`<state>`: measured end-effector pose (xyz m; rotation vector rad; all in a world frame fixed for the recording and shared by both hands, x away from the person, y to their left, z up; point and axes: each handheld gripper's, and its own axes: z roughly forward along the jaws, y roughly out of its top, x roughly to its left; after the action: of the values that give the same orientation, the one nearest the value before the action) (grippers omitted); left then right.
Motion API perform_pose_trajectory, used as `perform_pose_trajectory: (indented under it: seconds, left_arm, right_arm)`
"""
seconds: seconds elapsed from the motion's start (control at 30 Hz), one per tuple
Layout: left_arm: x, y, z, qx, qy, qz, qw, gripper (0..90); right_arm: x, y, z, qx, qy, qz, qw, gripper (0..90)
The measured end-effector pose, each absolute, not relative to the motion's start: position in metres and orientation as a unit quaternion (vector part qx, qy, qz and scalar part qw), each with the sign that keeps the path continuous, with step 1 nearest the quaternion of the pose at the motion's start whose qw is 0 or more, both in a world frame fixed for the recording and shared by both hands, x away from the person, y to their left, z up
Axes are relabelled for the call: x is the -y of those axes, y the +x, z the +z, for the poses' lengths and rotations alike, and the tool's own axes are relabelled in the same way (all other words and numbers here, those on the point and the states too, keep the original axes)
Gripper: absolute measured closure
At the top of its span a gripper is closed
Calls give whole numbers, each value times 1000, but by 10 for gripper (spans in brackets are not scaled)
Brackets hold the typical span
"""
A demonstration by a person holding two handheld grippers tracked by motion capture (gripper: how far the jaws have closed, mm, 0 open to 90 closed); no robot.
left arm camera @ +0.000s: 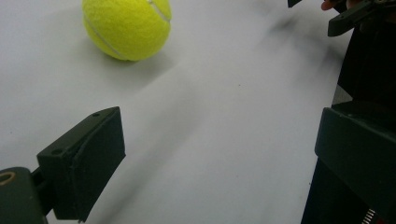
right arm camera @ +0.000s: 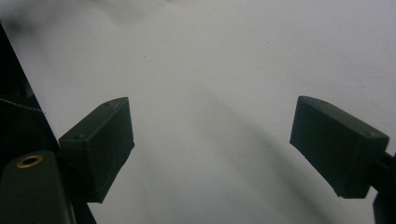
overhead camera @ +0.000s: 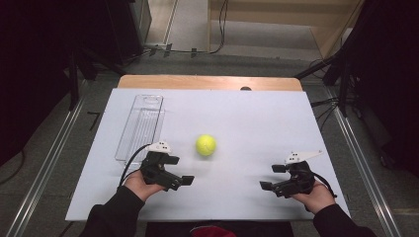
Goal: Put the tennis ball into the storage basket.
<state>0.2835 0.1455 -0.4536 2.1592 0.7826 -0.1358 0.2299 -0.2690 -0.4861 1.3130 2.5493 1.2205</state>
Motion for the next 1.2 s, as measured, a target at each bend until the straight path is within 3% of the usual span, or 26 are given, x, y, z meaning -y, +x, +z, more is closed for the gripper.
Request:
perform_pose_trajectory:
  seconds: [1.2]
  left_arm:
    - [-127, 315, -450, -332, 861, -10, 386, 27]
  right_arm:
    - [269, 234, -488, -819, 432, 377, 10, 114]
